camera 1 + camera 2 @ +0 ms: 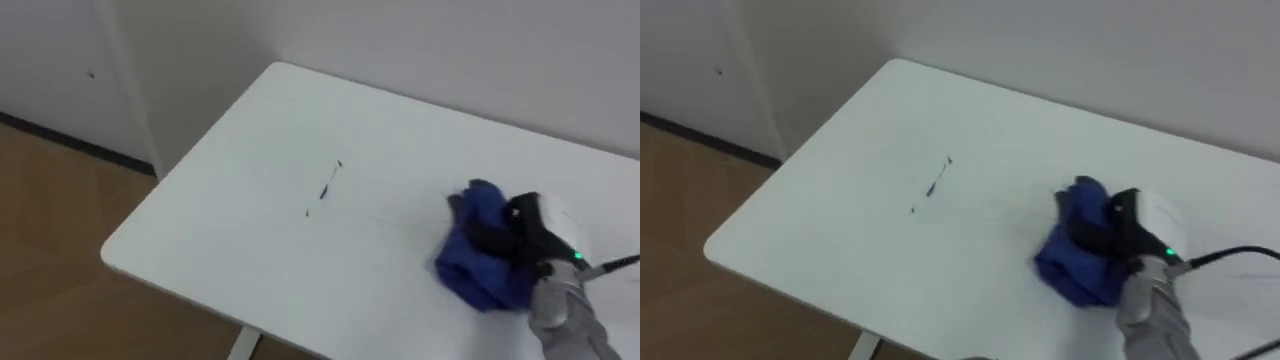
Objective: Wipe table
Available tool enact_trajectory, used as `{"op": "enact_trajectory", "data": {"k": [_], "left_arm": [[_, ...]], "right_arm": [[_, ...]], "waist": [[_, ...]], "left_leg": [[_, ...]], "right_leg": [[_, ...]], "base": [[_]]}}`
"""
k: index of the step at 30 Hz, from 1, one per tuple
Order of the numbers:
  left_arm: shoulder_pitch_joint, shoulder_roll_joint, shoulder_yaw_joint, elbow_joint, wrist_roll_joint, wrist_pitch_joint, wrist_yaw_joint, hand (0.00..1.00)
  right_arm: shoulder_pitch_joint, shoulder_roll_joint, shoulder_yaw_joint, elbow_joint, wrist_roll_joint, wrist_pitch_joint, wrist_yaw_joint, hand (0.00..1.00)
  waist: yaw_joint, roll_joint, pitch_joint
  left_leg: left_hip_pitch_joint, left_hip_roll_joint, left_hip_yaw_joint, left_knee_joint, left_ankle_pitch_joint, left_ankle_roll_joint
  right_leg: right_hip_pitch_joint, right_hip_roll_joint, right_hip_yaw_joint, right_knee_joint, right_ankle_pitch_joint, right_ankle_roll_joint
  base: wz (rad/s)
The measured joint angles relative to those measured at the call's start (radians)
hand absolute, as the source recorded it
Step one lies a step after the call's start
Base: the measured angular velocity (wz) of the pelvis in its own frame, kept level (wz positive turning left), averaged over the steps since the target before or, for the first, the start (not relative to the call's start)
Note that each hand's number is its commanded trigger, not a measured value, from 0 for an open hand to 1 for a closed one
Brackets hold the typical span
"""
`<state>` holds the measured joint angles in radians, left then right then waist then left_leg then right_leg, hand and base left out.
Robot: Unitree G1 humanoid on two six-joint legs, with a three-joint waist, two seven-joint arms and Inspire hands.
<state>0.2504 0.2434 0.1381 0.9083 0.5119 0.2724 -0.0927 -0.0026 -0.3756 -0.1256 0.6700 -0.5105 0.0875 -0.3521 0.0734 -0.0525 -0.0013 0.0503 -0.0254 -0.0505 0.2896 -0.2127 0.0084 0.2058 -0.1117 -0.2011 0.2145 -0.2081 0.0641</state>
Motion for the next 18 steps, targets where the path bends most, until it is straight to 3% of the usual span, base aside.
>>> {"op": "enact_trajectory", "data": {"k": [3, 5, 6, 8, 10, 11, 13, 14, 15, 16, 17, 18], "left_arm": [[-0.018, 0.012, -0.001, 0.024, -0.003, -0.01, 0.001, 0.0], [-0.032, 0.012, -0.031, 0.033, -0.01, -0.01, 0.001, 0.0], [-0.052, 0.01, -0.045, 0.038, -0.011, -0.011, 0.001, 0.0], [-0.098, 0.009, -0.068, 0.075, -0.032, -0.019, 0.011, 0.0], [-0.153, 0.011, -0.108, 0.117, -0.045, -0.012, 0.024, 0.0], [-0.168, 0.014, -0.118, 0.132, -0.048, -0.012, 0.027, 0.0], [-0.225, 0.011, -0.144, 0.168, -0.048, -0.024, 0.033, 0.0], [-0.234, 0.009, -0.143, 0.168, -0.044, -0.026, 0.033, 0.0], [-0.249, 0.006, -0.143, 0.167, -0.039, -0.025, 0.032, 0.0], [-0.262, 0.008, -0.143, 0.159, -0.043, -0.026, 0.03, 0.0], [-0.261, 0.009, -0.144, 0.151, -0.047, -0.026, 0.028, 0.0], [-0.256, 0.017, -0.157, 0.139, -0.05, -0.025, 0.023, 0.0]], "right_arm": [[0.027, -0.046, -0.036, 0.047, 0.005, 0.013, -0.024, 1.0], [0.017, -0.039, -0.029, 0.056, 0.004, 0.036, -0.028, 1.0], [0.002, -0.024, -0.01, 0.055, -0.001, 0.056, -0.03, 1.0], [-0.034, 0.017, 0.047, 0.042, -0.011, 0.086, -0.033, 1.0], [-0.121, 0.093, 0.194, 0.009, -0.048, 0.146, -0.021, 1.0], [-0.147, 0.124, 0.234, -0.007, -0.062, 0.165, -0.005, 1.0], [-0.247, 0.229, 0.416, -0.076, -0.138, 0.193, 0.07, 1.0], [-0.288, 0.268, 0.451, -0.074, -0.161, 0.191, 0.09, 1.0], [-0.365, 0.335, 0.51, -0.069, -0.201, 0.185, 0.128, 1.0], [-0.434, 0.374, 0.553, -0.08, -0.207, 0.159, 0.151, 1.0], [-0.463, 0.383, 0.569, -0.084, -0.207, 0.146, 0.155, 1.0], [-0.504, 0.384, 0.579, -0.094, -0.199, 0.127, 0.158, 1.0]], "waist": [[-0.012, 0.012, -0.0029], [-0.007, 0.018, -0.002], [0.016, 0.019, -0.0002], [0.065, 0.019, 0.0019], [0.13, 0.027, 0.0029], [0.14, 0.027, 0.003], [0.217, 0.028, 0.003], [0.238, 0.03, 0.0041], [0.272, 0.032, 0.0053], [0.293, 0.032, 0.0065], [0.296, 0.033, 0.0066], [0.296, 0.031, 0.0065]], "left_leg": [[-0.002, 0.009, 0.023, 0.049, -0.043, 0.012], [-0.003, 0.014, 0.027, 0.091, -0.067, 0.022], [-0.006, 0.021, 0.041, 0.111, -0.08, 0.027], [-0.007, 0.033, 0.082, 0.129, -0.094, 0.033], [-0.014, 0.047, 0.101, 0.159, -0.124, 0.038], [-0.014, 0.052, 0.101, 0.161, -0.124, 0.038], [-0.03, 0.064, 0.1, 0.161, -0.122, 0.027], [-0.037, 0.066, 0.095, 0.161, -0.121, 0.021], [-0.054, 0.068, 0.051, 0.16, -0.12, 0.012], [-0.08, 0.075, -0.011, 0.155, -0.105, -0.007], [-0.091, 0.082, -0.046, 0.147, -0.1, -0.016], [-0.096, 0.092, -0.129, 0.117, -0.08, -0.038]], "right_leg": [[-0.035, -0.008, 0.0, 0.099, -0.015, 0.021], [-0.069, -0.011, 0.006, 0.174, -0.017, 0.021], [-0.108, -0.016, 0.007, 0.232, -0.018, 0.02], [-0.153, -0.026, 0.003, 0.272, -0.017, 0.02], [-0.186, -0.03, -0.031, 0.27, -0.012, 0.009], [-0.193, -0.033, -0.042, 0.287, -0.01, 0.006], [-0.223, -0.089, -0.047, 0.357, -0.014, 0.004], [-0.225, -0.109, -0.047, 0.352, -0.016, 0.007], [-0.223, -0.137, -0.046, 0.309, -0.016, 0.009], [-0.221, -0.152, -0.045, 0.243, -0.015, 0.018], [-0.22, -0.15, -0.041, 0.205, -0.013, 0.023], [-0.216, -0.149, -0.021, 0.137, -0.003, 0.035]], "base": [[-0.4], [-0.74], [-1.09], [-1.3], [-1.36], [-1.02], [-0.77], [-0.69], [-0.29], [0.0], [0.52], [0.86]]}}
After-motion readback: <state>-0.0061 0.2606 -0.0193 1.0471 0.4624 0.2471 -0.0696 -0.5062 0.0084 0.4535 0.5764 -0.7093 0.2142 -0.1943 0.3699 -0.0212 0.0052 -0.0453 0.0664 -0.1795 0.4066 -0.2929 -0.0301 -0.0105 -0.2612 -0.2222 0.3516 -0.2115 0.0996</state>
